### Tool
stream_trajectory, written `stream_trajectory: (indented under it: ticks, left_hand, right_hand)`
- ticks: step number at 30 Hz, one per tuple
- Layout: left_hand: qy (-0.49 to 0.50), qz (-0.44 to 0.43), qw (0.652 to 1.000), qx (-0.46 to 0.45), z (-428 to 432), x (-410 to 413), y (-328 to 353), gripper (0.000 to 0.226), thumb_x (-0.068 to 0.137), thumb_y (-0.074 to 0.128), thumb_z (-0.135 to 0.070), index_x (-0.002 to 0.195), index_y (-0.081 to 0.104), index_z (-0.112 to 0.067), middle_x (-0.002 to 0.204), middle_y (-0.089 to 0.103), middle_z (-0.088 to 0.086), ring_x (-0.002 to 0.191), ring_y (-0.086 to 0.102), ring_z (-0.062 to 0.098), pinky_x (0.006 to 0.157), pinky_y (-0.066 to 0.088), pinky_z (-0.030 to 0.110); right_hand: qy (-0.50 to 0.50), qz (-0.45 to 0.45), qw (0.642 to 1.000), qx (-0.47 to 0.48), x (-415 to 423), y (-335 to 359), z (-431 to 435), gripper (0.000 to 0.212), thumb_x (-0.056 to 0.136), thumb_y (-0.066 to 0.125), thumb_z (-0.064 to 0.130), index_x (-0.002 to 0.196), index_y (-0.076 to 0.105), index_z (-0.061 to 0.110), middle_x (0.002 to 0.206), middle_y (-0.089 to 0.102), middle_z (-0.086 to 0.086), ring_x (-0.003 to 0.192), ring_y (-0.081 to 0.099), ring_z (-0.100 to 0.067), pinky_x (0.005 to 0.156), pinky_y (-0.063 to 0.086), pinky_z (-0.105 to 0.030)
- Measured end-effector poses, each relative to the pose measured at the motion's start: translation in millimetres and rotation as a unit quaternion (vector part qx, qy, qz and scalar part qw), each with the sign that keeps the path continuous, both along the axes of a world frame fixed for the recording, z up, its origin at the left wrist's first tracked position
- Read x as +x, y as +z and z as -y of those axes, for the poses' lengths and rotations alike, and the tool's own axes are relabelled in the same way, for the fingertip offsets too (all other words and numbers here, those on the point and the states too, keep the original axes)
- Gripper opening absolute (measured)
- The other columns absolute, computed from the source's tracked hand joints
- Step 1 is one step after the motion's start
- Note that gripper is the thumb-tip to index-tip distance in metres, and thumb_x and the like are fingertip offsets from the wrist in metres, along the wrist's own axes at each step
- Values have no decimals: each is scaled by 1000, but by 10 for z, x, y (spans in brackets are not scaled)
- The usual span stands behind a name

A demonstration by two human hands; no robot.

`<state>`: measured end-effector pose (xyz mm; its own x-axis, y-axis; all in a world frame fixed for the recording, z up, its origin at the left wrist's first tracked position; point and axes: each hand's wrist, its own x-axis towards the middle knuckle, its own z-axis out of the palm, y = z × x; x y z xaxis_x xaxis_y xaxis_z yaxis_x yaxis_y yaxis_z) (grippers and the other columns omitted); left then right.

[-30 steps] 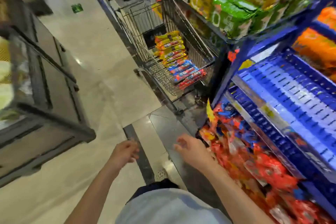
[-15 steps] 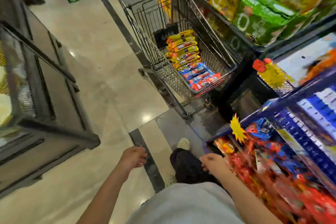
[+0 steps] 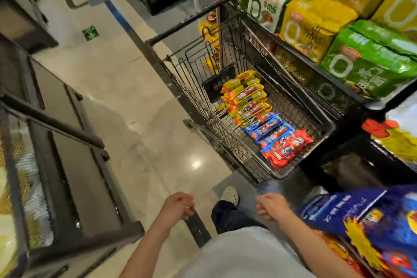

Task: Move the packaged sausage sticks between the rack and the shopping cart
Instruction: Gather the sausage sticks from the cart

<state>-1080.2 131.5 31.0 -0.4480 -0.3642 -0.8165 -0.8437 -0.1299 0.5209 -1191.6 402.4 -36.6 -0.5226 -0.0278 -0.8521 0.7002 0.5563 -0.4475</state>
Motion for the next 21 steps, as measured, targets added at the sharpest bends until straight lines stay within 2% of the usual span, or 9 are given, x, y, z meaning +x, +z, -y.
stream_trajectory:
  ticks: [3,6,9,11,14,16,17,19,21]
  left_hand:
    - [21,16,999,-35,589,-381,-18,17,99,50,-12,102,65,-5,90,71,13,68,66,25,61,51,30]
    - [42,19,997,-58,1003,-728,1,17,99,48,-12,99,65,-6,89,71,11,72,67,26,60,52,30]
    - [31,18,998,-54,1229,-1066,-4,15,97,52,-13,100,65,-6,90,72,12,73,67,26,64,53,32]
    - [-3,22,999,-45,1313,-1388,-31,16,97,53,-13,102,65,-5,93,71,14,75,67,27,66,53,33]
    - [-84,23,996,-31,1309,-2017,-40,20,97,51,-14,108,65,-4,97,72,14,81,68,29,69,53,34]
    - [-157,10,987,-24,1207,-2501,-25,20,97,51,-16,108,65,-7,99,72,12,83,69,29,72,54,34]
    - [-196,2,980,-23,1131,-2757,-23,19,97,52,-18,107,65,-8,98,72,12,82,69,27,71,54,33]
    - [-279,-14,960,-22,922,-3256,-28,19,97,54,-21,105,66,-9,97,72,10,77,69,20,68,53,30]
    - [-365,-35,930,-18,662,-3716,-94,17,97,55,-22,100,66,-10,93,72,7,69,67,11,63,52,25]
  right_hand:
    - [31,-18,999,-17,-533,-109,540,26,89,63,23,66,60,13,61,58,-14,48,51,-20,45,36,-25]
    - [21,-21,999,-29,-915,-126,936,30,86,63,21,57,59,18,58,57,-8,45,50,-18,47,35,-26]
    - [31,-28,998,-36,-1135,32,1166,21,82,61,31,65,60,19,61,62,-2,52,58,-17,49,39,-26]
    - [4,-31,999,-33,-1296,76,1220,23,82,62,32,63,60,19,61,63,-2,56,58,-18,53,41,-28]
    - [-130,9,990,-61,-1537,132,1159,29,88,65,22,59,58,19,64,59,-9,54,53,-23,56,41,-31]
    - [-239,50,966,-86,-1680,182,1035,23,90,57,15,68,59,16,59,57,-8,42,52,-18,46,40,-20]
    - [-294,51,950,-93,-1736,170,970,20,91,53,13,71,57,14,54,55,-8,34,48,-14,39,35,-14]
    - [-363,36,929,-56,-1845,102,867,23,96,56,14,73,54,11,45,52,-3,27,42,-8,34,28,-11]
    - [-405,20,914,-18,-1935,58,783,17,94,63,19,81,57,9,49,57,-2,35,47,-10,39,35,-16]
